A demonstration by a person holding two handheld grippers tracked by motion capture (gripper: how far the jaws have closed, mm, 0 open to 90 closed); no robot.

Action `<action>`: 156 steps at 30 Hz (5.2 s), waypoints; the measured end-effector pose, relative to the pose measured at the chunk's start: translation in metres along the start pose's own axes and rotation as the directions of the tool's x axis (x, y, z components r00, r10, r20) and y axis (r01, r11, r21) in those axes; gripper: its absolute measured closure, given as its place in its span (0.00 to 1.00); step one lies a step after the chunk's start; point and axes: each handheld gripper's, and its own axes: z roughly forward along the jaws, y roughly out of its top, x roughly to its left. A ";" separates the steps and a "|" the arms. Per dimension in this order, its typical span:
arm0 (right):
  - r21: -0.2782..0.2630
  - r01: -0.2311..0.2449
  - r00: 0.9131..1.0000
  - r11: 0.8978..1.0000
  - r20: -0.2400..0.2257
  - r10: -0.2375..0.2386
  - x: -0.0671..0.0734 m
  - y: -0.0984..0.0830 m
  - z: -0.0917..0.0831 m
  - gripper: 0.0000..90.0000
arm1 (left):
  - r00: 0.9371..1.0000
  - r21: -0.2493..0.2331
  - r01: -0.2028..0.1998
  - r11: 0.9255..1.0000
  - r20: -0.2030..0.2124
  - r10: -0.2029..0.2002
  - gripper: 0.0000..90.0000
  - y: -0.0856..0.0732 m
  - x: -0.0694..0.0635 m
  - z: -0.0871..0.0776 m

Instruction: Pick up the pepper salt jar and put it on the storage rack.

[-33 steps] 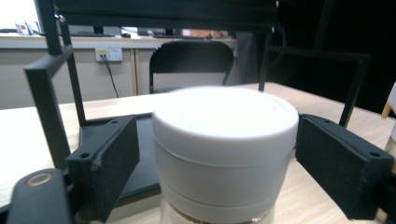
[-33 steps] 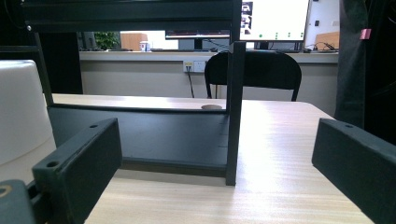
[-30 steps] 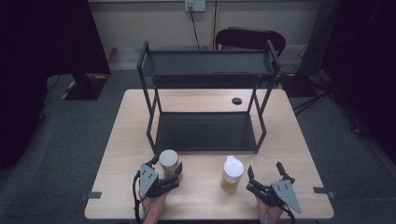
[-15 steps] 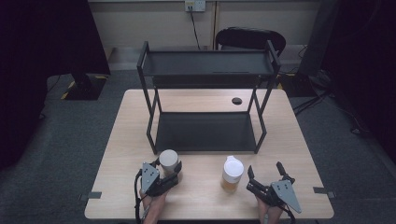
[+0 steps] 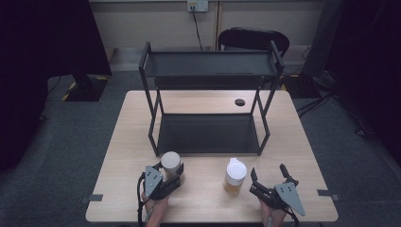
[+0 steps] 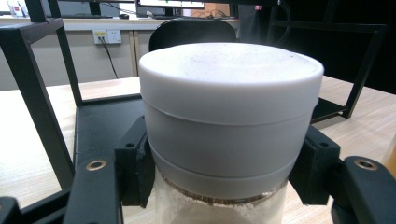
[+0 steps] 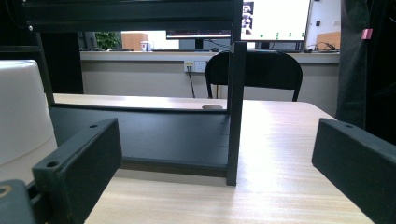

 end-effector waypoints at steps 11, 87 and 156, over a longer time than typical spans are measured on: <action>0.000 0.000 1.000 1.000 0.000 0.000 0.000 0.000 0.000 0.00 | 1.000 0.006 0.000 1.000 0.000 0.000 0.40 0.005 -0.003 -0.005; 0.000 0.000 1.000 1.000 -0.004 0.000 -0.001 0.000 0.000 0.00 | 0.992 -0.065 -0.083 0.994 0.088 0.089 0.40 0.113 0.028 -0.005; -0.001 -0.001 1.000 1.000 -0.010 0.001 -0.002 0.000 -0.001 0.00 | 0.988 -0.135 -0.097 0.986 0.106 0.112 0.40 0.271 0.046 0.058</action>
